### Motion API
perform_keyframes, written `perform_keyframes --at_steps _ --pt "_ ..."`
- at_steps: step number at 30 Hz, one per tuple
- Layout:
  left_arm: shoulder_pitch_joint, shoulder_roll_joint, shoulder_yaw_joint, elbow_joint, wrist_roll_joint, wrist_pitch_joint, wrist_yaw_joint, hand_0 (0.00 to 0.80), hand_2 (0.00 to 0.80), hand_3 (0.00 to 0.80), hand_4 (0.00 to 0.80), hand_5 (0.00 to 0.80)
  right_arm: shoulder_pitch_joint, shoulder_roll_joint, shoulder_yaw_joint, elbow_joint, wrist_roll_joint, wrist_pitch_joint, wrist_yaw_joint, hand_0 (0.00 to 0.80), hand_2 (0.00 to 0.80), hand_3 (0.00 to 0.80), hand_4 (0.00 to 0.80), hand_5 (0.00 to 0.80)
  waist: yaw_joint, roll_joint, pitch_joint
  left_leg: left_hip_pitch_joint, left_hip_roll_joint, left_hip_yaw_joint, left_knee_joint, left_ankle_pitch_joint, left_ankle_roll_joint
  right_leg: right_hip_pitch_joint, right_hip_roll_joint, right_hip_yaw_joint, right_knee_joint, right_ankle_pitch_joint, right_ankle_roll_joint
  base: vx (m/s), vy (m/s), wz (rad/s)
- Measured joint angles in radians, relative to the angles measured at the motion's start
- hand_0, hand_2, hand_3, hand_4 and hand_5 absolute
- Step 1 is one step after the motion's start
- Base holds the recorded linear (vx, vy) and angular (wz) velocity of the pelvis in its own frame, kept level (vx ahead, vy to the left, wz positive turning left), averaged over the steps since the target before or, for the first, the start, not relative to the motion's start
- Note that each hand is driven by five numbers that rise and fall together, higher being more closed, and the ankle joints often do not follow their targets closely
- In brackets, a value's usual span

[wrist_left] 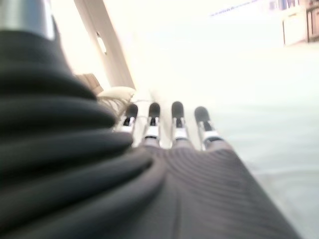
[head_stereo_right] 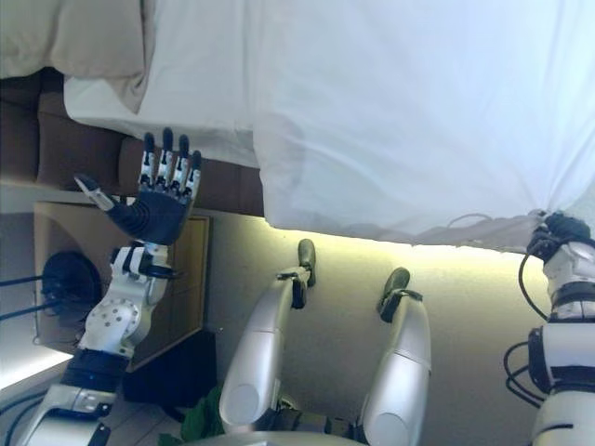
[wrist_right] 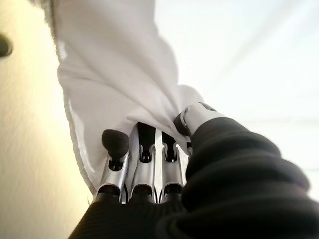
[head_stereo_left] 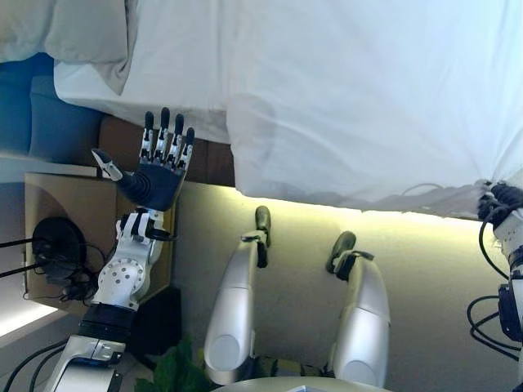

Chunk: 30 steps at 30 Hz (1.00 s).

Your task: Make the bed neatly

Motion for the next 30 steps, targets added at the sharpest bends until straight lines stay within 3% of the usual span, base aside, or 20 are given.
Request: perform_keyframes --at_steps 5,14,15,22,26,30 --pt "0.007 0.041 -0.004 0.0 0.0 0.001 -0.001 0.0 0.0 0.0 0.0 0.0 0.031 0.014 0.0 0.0 -0.095 0.0 0.011 0.8 0.8 0.8 0.8 0.8 -0.006 -0.051 -0.004 0.023 0.002 0.0 -0.001 -0.009 0.003 0.035 0.008 0.004 -0.026 0.005 0.008 0.008 -0.043 0.0" --pt "0.014 0.065 -0.004 -0.002 0.001 -0.004 0.014 0.0 0.0 0.0 0.0 0.0 0.031 0.016 0.008 -0.001 -0.219 0.001 0.004 0.778 0.778 0.778 0.778 0.778 -0.004 -0.06 -0.006 0.012 -0.004 0.013 -0.002 -0.015 0.014 0.019 0.006 0.023 -0.032 0.011 0.019 -0.038 -0.024 -0.02" --pt "0.015 0.066 -0.004 -0.003 0.002 -0.008 0.022 0.0 0.0 0.0 0.0 0.0 0.028 0.016 0.01 -0.002 -0.22 0.002 -0.009 0.0 0.0 0.0 0.0 0.0 -0.004 -0.065 -0.008 -0.002 -0.007 0.018 0.0 -0.015 0.015 -0.002 0.003 0.029 -0.024 0.012 0.021 -0.068 -0.006 -0.03" --pt "0.013 0.067 -0.003 -0.008 0.009 -0.025 0.053 0.0 0.0 0.0 0.0 0.0 0.075 0.038 0.049 0.087 -0.249 0.172 -0.111 0.0 0.0 0.0 0.0 0.0 -0.026 -0.065 -0.007 -0.053 -0.016 0.025 0.026 -0.016 0.016 -0.057 -0.007 0.035 -0.002 0.012 0.021 -0.063 0.0 -0.03" --pt "0.014 0.067 -0.003 -0.013 0.009 -0.03 0.061 0.0 0.0 0.0 0.0 0.0 0.123 0.062 0.05 0.1 -0.251 0.225 -0.108 0.0 0.0 0.0 0.0 0.0 -0.051 -0.061 -0.006 -0.067 -0.016 0.027 0.035 -0.018 0.018 -0.071 -0.01 0.037 0.011 0.012 0.022 -0.05 -0.011 -0.03" --pt "0.019 0.066 -0.002 -0.016 0.009 -0.03 0.06 0.0 0.0 0.0 0.0 0.0 0.143 0.061 0.051 0.103 -0.265 0.259 -0.088 0.0 0.0 0.0 0.0 0.0 -0.05 -0.051 -0.002 -0.071 -0.011 0.028 0.035 -0.018 0.019 -0.086 -0.009 0.044 0.027 0.007 0.012 -0.019 -0.004 -0.02"
